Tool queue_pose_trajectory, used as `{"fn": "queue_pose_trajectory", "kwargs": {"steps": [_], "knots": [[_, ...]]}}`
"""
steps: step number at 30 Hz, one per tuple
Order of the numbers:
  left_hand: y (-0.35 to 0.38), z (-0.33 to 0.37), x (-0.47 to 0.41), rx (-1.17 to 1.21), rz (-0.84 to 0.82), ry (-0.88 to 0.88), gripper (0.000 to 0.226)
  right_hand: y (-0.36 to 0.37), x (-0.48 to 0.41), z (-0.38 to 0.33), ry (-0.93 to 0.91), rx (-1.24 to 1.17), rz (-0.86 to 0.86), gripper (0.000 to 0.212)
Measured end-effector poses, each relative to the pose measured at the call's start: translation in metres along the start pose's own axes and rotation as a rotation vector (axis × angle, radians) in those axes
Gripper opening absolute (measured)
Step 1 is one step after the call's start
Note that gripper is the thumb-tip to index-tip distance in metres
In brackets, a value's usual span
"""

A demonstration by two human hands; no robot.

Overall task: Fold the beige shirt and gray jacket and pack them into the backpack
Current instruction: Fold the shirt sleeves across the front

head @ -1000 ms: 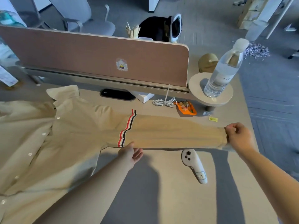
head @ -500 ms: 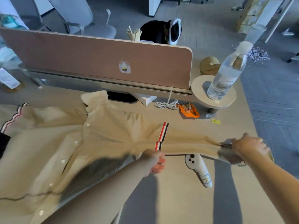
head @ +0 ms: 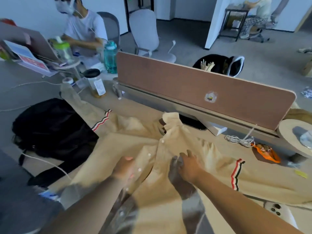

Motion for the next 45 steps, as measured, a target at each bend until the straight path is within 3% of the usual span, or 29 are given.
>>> {"fn": "queue_pose_trajectory", "kwargs": {"steps": [5, 7, 10, 13, 15, 17, 19, 22, 25, 31, 34, 36, 39, 42, 45], "knots": [[-0.077, -0.006, -0.094, -0.009, 0.164, -0.023, 0.011, 0.029, -0.05, -0.088, -0.058, -0.009, 0.0, 0.056], [-0.092, -0.002, -0.136, -0.069, 0.22, 0.001, 0.029, 0.039, -0.072, -0.115, -0.063, 0.016, 0.088, 0.059], [-0.107, 0.019, -0.19, -0.023, 0.295, 0.013, 0.043, 0.053, -0.101, -0.127, 0.121, 0.083, 0.172, 0.066], [-0.121, 0.044, -0.241, 0.054, 0.341, 0.016, 0.057, 0.084, -0.112, -0.112, 0.268, 0.035, -0.138, 0.069], [-0.129, 0.053, -0.278, 0.219, 0.27, -0.093, 0.063, 0.101, -0.109, -0.101, 0.277, 0.085, -0.29, 0.077], [-0.133, 0.062, -0.308, 0.467, 0.064, -0.275, 0.057, 0.107, -0.105, -0.098, 0.37, 0.052, -0.184, 0.083], [-0.136, 0.076, -0.323, 0.657, -0.144, -0.37, 0.051, 0.107, -0.106, -0.105, 0.386, 0.088, -0.002, 0.073], [-0.143, 0.104, -0.329, 0.712, -0.284, -0.293, 0.042, 0.099, -0.108, -0.143, 0.336, 0.214, 0.202, 0.057], [-0.155, 0.121, -0.335, 0.666, -0.322, -0.195, 0.037, 0.098, -0.118, -0.193, 0.178, 0.209, 0.264, 0.053], [-0.212, 0.131, -0.355, 0.358, -0.112, -0.019, 0.023, 0.113, -0.154, -0.269, 0.104, 0.107, 0.005, 0.064], [-0.241, 0.138, -0.36, 0.498, -0.031, -0.003, 0.013, 0.139, -0.158, -0.273, 0.1, 0.081, -0.083, 0.082], [-0.256, 0.144, -0.361, 0.742, -0.107, 0.014, 0.022, 0.146, -0.162, -0.269, 0.055, 0.102, 0.031, 0.092], [-0.275, 0.144, -0.361, 1.045, -0.317, -0.019, 0.04, 0.151, -0.159, -0.264, 0.172, 0.12, -0.166, 0.071], [-0.29, 0.124, -0.375, 1.124, -0.347, -0.182, 0.048, 0.163, -0.161, -0.261, 0.194, 0.106, -0.195, 0.072], [-0.296, 0.11, -0.384, 1.155, -0.421, -0.23, 0.072, 0.167, -0.164, -0.257, 0.202, 0.174, -0.215, 0.077]]}}
Point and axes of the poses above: each hand's wrist, its own x-axis away from the middle knuckle, its own y-axis out of the palm, z = x × y, the point moved 3 cm from there along -x, towards the middle knuckle, and after that the axes turned 15 degrees about z, right-handed, at the moved point
